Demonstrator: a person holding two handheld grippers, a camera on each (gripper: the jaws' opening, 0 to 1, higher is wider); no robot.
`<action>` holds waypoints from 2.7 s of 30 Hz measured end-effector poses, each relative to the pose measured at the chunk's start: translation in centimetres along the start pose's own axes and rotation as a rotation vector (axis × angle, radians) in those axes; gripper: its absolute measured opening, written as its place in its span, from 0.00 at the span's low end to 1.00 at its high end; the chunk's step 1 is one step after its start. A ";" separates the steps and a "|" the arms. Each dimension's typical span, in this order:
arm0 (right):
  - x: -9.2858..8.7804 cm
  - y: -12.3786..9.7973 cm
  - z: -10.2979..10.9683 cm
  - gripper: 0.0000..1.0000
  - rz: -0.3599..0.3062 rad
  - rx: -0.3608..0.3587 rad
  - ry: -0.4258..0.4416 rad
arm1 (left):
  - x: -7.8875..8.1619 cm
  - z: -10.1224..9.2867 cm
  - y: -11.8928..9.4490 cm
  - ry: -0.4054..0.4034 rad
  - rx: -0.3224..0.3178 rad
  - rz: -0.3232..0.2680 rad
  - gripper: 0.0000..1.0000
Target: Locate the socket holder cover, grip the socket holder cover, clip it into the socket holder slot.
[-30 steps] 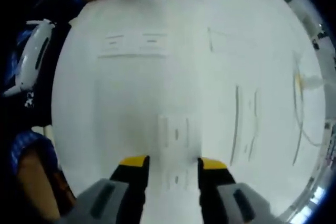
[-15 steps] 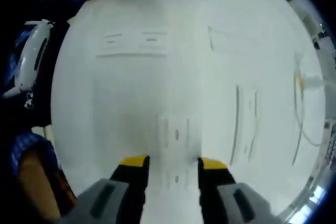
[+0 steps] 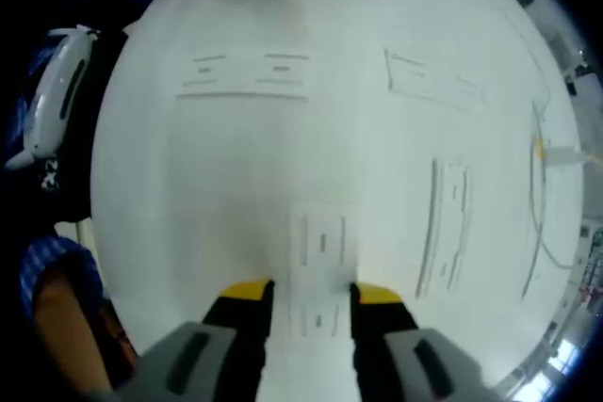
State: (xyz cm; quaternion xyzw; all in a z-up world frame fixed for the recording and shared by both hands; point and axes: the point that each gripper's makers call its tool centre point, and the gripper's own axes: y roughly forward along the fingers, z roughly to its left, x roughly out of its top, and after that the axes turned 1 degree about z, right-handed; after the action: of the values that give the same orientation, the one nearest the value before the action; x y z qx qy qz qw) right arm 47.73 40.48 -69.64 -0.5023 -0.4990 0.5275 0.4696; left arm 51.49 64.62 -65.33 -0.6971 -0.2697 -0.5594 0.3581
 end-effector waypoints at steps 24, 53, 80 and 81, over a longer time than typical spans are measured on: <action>-0.1 0.0 -0.4 0.34 0.045 0.008 -0.011 | 0.0 -0.4 0.1 0.004 -0.019 0.004 0.58; 0.0 -0.2 -1.1 0.28 0.016 0.040 0.009 | 0.0 -0.8 0.0 0.011 -0.032 0.009 0.56; -1.0 -0.9 -1.2 0.27 0.024 0.060 0.041 | -0.2 -1.1 0.0 0.020 -0.046 0.012 0.56; -0.9 -1.0 -1.2 0.27 0.020 0.060 0.041 | -0.2 -1.1 0.0 0.020 -0.047 0.013 0.56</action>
State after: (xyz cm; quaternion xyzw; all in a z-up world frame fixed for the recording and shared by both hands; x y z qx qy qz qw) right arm 48.97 39.67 -68.58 -0.5036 -0.4683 0.5364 0.4893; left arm 50.78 63.71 -65.40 -0.7013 -0.2485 -0.5703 0.3480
